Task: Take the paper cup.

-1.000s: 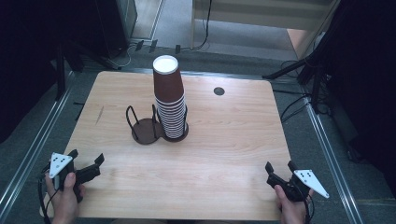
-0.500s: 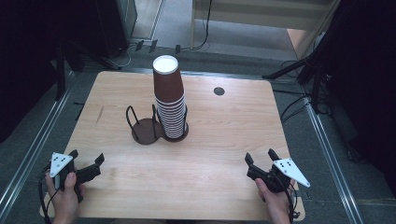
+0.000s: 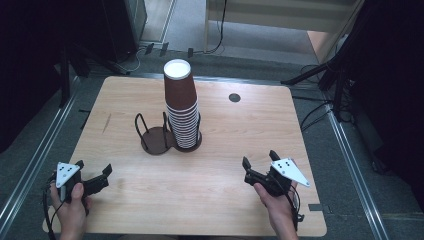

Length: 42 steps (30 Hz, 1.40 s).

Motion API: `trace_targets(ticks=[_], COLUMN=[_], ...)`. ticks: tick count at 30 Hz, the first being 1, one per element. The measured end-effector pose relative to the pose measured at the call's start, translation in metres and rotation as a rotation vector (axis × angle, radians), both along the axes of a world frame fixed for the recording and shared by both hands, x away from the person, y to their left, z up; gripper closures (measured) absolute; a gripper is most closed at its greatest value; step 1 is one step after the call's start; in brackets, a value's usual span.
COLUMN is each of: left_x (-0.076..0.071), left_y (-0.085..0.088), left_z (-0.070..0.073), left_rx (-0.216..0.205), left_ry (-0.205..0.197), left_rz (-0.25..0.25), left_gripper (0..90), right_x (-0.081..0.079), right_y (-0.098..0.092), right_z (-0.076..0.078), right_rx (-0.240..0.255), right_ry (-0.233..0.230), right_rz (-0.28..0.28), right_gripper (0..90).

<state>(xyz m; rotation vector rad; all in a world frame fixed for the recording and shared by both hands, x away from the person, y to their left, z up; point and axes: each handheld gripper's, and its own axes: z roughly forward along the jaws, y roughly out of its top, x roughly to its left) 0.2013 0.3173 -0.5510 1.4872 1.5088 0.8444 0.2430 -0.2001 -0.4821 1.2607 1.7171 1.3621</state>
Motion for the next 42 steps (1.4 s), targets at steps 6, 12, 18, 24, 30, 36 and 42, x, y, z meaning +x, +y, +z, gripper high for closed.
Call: trace_targets(ticks=[6, 12, 18, 24, 30, 36, 42], left_x=[-0.002, -0.003, -0.003, -0.002, -0.001, -0.001, 0.000], left_y=[-0.001, -0.004, -0.007, -0.007, -0.007, -0.007, -0.007], left_z=[0.000, 0.000, 0.000, 0.000, 0.000, 0.000, 0.000], left_rx=[0.004, 0.031, 0.043, 0.048, 0.038, 0.045, 0.045], left_ry=[-0.009, -0.003, 0.003, 0.012, 0.008, 0.011, 0.021], left_rz=[-0.031, -0.059, -0.075, -0.072, -0.073, -0.078, -0.090], left_gripper=[7.1, 7.0, 7.0, 7.0, 7.0, 7.0, 7.0], right_x=[0.005, 0.011, 0.018, 0.023, 0.027, 0.033, 0.040], right_y=[0.021, 0.040, 0.060, 0.072, 0.080, 0.092, 0.110], right_z=[0.011, 0.022, 0.030, 0.036, 0.045, 0.048, 0.050], right_rx=[-0.009, -0.016, 0.005, 0.000, 0.006, 0.010, 0.007], right_ry=[-0.012, -0.018, -0.024, -0.029, -0.056, -0.061, -0.071], right_rz=[0.039, 0.066, 0.097, 0.091, 0.084, 0.086, 0.100], right_gripper=[6.8, 6.9, 8.2, 12.6, 12.1, 8.0, 3.7])
